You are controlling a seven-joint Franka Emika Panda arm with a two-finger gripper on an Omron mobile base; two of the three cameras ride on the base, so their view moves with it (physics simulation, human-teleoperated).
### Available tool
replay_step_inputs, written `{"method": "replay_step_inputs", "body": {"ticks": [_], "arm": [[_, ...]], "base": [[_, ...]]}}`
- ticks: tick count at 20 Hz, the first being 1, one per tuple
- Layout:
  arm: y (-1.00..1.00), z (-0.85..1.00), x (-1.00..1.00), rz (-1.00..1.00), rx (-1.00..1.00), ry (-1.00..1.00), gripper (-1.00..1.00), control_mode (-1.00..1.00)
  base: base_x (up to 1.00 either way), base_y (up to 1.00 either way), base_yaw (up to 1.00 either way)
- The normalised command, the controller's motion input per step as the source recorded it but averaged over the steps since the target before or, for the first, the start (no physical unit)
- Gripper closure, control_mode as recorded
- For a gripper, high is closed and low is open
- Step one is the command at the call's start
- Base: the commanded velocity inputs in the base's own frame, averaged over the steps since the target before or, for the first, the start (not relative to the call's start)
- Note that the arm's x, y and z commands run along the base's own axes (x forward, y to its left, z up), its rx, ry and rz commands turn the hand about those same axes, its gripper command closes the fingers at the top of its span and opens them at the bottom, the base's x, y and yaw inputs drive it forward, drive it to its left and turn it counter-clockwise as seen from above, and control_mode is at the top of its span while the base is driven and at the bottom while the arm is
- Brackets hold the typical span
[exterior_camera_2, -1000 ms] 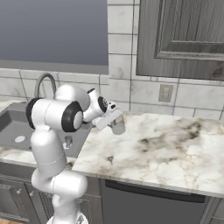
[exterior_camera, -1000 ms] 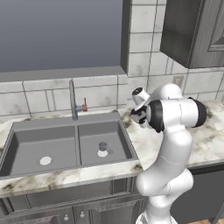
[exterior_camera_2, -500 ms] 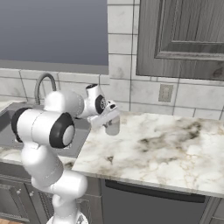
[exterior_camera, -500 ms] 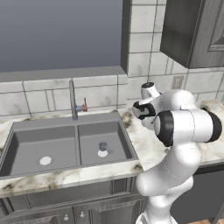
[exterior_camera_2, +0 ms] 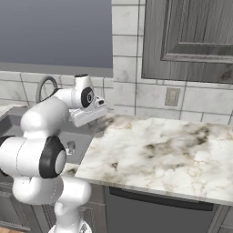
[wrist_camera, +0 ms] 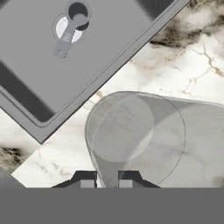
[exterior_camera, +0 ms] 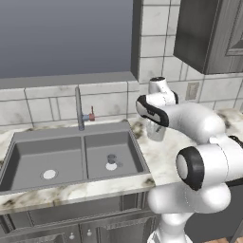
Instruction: Move any existing items from the left basin to the right basin for drying. Then move the glass cup from the counter to the left basin of the sink for washing.
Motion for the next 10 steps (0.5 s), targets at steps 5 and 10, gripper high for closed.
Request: {"method": "replay_step_inputs", "body": {"ticks": [5, 10], "arm": [[0.99, 0.41, -0.40, 0.24, 0.06, 0.16, 1.00, -1.00], [1.00, 0.18, -0.25, 0.33, 0.03, 0.11, 1.00, -1.00]], "base": [[0.00, 0.00, 0.00], [0.00, 0.00, 0.00]]}}
